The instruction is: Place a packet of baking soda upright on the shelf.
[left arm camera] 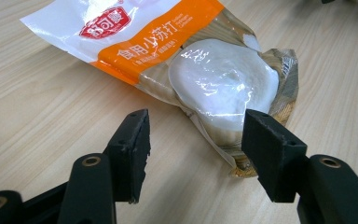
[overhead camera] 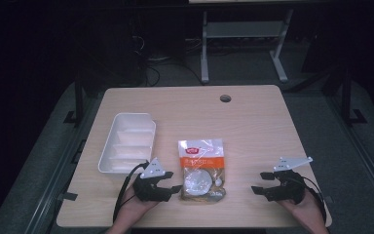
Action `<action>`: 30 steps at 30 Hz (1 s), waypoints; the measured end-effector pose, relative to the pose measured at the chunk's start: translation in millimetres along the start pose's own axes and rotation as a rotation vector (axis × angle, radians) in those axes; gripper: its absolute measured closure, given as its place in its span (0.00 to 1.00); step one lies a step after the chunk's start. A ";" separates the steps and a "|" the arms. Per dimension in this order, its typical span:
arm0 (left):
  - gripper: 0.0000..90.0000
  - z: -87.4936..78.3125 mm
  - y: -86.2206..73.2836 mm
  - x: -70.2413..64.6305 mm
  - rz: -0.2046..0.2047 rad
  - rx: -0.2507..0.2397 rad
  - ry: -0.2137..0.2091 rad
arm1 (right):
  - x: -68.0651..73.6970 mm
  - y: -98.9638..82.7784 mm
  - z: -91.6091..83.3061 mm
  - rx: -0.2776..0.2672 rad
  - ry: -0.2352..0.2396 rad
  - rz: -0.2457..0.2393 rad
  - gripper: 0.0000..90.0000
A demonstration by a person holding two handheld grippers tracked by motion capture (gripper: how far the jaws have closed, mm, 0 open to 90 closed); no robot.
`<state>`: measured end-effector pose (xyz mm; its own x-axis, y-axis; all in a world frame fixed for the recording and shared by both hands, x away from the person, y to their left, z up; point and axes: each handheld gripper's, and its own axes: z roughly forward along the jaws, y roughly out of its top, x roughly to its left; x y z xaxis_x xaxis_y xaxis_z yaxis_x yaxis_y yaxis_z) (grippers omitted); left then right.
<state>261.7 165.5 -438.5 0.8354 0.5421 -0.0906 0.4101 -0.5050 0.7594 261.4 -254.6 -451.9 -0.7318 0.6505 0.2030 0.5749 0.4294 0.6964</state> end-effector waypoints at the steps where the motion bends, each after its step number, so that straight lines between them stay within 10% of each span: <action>1: 0.48 0.0 0.0 0.0 0.000 0.000 0.000 | 0.7 0.4 -0.2 -0.002 -0.001 -0.005 0.34; 20: 0.84 15.6 17.1 -6.8 0.046 0.014 -0.065 | -10.0 12.8 7.9 -0.014 -0.001 0.031 0.33; 30: 0.87 28.3 18.8 -9.0 0.061 0.076 -0.073 | -10.8 42.2 18.4 -0.022 0.051 0.018 0.33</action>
<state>272.3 132.1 -441.7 0.8828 0.4602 -0.0944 0.3820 -0.5862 0.7145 300.3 -231.9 -437.3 -0.7391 0.6253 0.2502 0.5806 0.4032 0.7074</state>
